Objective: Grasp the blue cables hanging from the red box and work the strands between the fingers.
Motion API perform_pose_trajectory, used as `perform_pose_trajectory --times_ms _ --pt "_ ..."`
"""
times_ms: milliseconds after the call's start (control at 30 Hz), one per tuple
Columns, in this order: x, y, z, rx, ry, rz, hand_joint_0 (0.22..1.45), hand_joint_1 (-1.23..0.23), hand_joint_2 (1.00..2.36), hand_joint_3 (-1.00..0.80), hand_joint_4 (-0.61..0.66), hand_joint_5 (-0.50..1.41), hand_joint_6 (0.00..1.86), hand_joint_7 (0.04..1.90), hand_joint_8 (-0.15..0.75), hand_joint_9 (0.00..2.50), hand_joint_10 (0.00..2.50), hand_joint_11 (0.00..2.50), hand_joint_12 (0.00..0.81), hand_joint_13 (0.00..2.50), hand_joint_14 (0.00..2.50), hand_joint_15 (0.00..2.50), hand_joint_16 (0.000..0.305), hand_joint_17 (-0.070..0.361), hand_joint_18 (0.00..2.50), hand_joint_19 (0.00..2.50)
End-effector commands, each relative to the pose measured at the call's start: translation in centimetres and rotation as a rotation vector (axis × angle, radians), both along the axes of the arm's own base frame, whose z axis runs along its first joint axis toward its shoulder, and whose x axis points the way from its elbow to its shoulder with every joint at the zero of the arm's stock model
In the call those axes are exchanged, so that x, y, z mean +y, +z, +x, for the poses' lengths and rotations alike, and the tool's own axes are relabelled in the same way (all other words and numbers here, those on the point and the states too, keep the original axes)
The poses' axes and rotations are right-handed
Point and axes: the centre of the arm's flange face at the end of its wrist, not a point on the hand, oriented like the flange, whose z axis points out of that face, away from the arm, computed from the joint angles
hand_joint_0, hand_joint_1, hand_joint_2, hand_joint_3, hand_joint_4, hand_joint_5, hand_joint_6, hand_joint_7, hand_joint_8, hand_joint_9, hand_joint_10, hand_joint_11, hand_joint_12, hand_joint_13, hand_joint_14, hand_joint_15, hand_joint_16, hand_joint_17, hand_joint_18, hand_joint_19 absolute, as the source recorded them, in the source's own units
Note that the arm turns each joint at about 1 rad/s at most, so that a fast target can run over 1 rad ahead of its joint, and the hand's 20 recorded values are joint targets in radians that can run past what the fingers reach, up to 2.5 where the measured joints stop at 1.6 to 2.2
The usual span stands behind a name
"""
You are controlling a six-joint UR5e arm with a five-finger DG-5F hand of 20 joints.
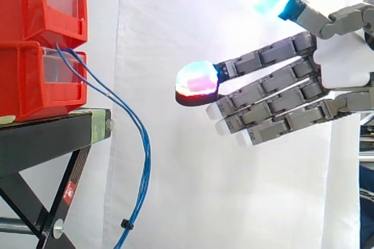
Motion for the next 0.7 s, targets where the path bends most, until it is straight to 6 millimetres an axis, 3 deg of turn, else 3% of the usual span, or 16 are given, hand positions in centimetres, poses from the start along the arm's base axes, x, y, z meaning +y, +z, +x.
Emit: perform_pose_trajectory --times_ms 0,167,233,367,667 --pt "0.4 -0.1 0.1 -0.011 -0.024 -0.027 0.73 -0.49 1.00 -1.00 0.20 -0.36 0.01 0.76 0.282 0.00 0.00 0.11 0.355 0.00 0.00 0.17 0.068 0.152 0.00 0.18" --pt "0.4 -2.1 0.4 0.029 -0.041 -0.040 0.71 -0.49 1.00 -1.00 0.19 -0.38 0.01 0.76 0.280 0.00 0.00 0.09 0.356 0.00 0.00 0.18 0.069 0.155 0.00 0.17" --pt "0.6 -4.2 1.1 0.041 -0.044 0.001 0.71 -0.49 1.00 -1.00 0.19 -0.38 0.01 0.76 0.280 0.00 0.00 0.09 0.357 0.00 0.00 0.18 0.069 0.155 0.00 0.17" --pt "0.9 -6.3 1.9 0.024 -0.047 0.055 0.71 -0.49 1.00 -1.00 0.19 -0.38 0.01 0.76 0.278 0.00 0.00 0.10 0.358 0.00 0.00 0.18 0.069 0.156 0.00 0.17" --pt "1.2 -6.3 3.1 -0.039 -0.055 -0.005 0.71 -0.49 1.00 -1.00 0.20 -0.37 0.01 0.77 0.281 0.00 0.00 0.11 0.358 0.00 0.00 0.18 0.069 0.156 0.00 0.18"
